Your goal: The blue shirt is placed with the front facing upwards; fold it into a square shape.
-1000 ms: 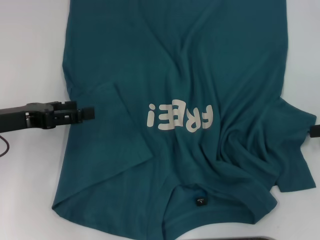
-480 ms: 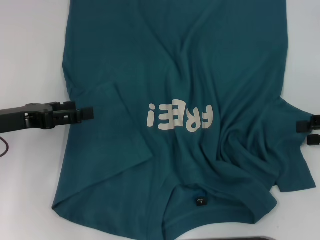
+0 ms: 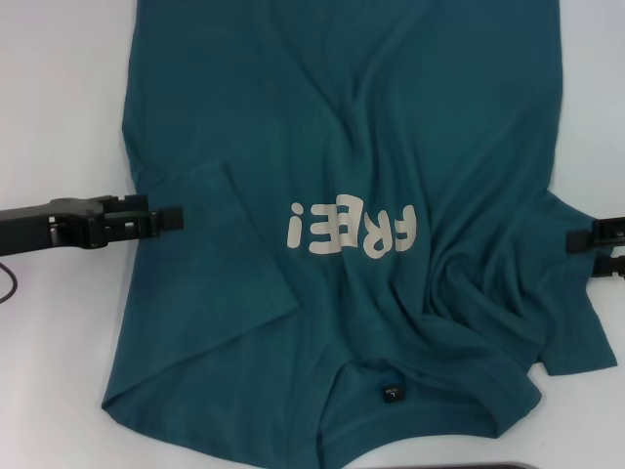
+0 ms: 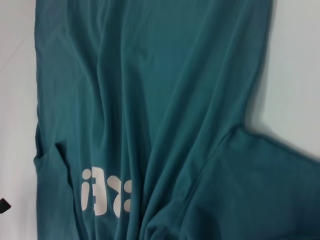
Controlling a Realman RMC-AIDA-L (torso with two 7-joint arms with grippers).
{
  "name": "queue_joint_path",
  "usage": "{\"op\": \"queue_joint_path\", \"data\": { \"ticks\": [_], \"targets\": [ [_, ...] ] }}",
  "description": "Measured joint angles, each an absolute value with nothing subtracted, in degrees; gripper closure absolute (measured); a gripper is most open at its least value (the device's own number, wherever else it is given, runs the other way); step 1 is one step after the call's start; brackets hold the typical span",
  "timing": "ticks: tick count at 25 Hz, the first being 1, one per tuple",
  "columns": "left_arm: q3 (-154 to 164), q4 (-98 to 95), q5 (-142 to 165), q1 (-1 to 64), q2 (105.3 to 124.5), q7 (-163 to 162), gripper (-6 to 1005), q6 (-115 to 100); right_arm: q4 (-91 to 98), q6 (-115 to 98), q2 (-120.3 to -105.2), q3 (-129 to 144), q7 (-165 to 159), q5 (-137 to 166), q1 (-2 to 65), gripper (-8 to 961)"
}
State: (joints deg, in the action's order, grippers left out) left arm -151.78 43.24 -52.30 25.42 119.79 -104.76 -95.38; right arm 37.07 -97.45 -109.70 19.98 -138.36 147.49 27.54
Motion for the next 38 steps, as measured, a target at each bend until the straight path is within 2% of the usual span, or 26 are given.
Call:
{"op": "queue_joint_path", "data": {
  "ticks": [14,24,31,38],
  "targets": [
    [-151.79,43.24,-52.30,25.45,119.95,-104.77,63,-94.14,37.50,-96.95,-110.16,24.37,-137.57,147.60,29.59,207],
    [-151.79,42.91,-52.30,25.49,119.99,-104.77,64,-93.95,38.23,-96.96,-108.50,25.05,-137.08,147.36,29.69,207],
    [-151.84,43.14,-52.30,25.21,120.09,-105.95,63,-94.09,38.69,-96.18,-110.39,25.09,-134.67,147.16,29.99,207],
    [-151.88,43.22,-52.30,25.08,120.06,-106.18,64,-94.30,38.46,-97.36,-110.67,25.30,-134.49,147.33,29.78,207]
  ]
}}
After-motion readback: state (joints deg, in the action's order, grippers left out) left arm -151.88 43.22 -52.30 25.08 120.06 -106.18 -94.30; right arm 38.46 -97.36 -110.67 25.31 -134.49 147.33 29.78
